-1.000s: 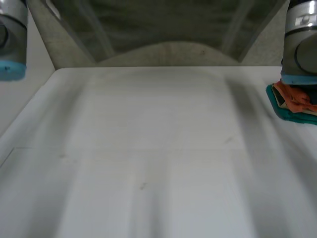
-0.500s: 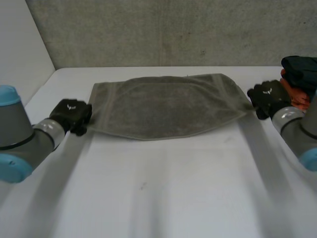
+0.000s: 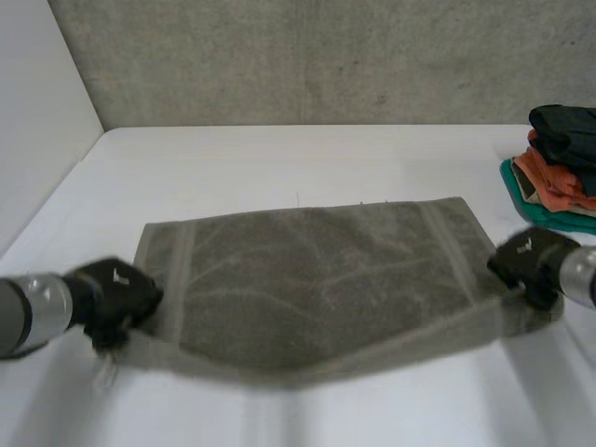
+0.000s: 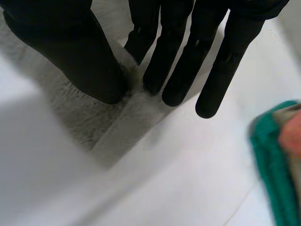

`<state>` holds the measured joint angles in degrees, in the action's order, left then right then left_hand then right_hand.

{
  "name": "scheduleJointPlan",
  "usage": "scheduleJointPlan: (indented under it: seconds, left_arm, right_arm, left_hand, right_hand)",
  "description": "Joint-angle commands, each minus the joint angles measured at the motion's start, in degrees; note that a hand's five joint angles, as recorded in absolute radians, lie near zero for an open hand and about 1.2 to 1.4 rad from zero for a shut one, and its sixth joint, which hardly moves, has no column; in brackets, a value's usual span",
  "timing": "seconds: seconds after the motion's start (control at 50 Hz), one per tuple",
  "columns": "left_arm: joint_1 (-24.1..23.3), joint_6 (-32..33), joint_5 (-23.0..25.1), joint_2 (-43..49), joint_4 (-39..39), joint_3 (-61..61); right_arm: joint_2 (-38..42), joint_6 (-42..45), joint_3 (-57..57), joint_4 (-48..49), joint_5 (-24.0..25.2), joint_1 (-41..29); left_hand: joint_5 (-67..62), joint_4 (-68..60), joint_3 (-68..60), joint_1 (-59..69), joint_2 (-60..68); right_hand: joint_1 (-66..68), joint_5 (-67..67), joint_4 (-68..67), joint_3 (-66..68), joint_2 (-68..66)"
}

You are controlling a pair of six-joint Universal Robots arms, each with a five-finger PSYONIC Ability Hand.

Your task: Fold the laundry.

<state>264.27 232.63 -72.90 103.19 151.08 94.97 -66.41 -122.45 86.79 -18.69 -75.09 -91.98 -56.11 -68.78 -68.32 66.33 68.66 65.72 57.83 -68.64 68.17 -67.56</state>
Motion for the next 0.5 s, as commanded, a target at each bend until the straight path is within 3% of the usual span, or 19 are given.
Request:
scheduleJointPlan:
  seconds: [0.02, 0.24, 0.4, 0.44, 0.5]
  left_arm:
    - [-3.2, -10.2, -5.4, 9.6, 9.7, -14.3]
    - [-7.8, -15.6, -18.1, 30.5, 13.2, -40.6]
    - [-9.8, -15.7, -22.7, 39.0, 14.2, -52.2]
    - [-10.4, -15.8, -22.0, 40.6, 15.0, -54.4]
    - [-11.6, -16.1, -20.4, 40.7, 16.4, -54.8]
  right_arm:
    - [8.2, -10.7, -8.9, 15.8, -1.2, -4.1]
    - [24.8, -15.2, -25.9, 37.7, -9.4, -10.1]
    - [36.1, -12.1, -38.2, 42.1, -10.9, -11.9]
    - [40.0, -11.2, -41.7, 42.2, -11.4, -12.8]
    - [42.0, -10.6, -44.2, 41.9, -13.2, -14.0]
  left_hand:
    - [-13.9, -11.2, -11.7, 13.7, 11.3]
    - [-13.9, -11.2, -11.7, 13.7, 11.3]
    - [-13.9, -11.2, -11.7, 13.7, 11.3]
    - [54.5, 57.2, 56.7, -54.7, -57.1]
    - [56.1, 58.8, 58.3, -56.3, -58.7]
  right_hand:
    - [14.3, 12.2, -11.4, 11.8, -12.4]
    - [14.3, 12.2, -11.4, 11.8, -12.4]
    - [14.3, 12.2, -11.4, 11.8, -12.4]
    - [-55.7, -57.8, 58.6, -58.2, 57.6]
    - [-55.7, -57.8, 58.6, -58.2, 57.6]
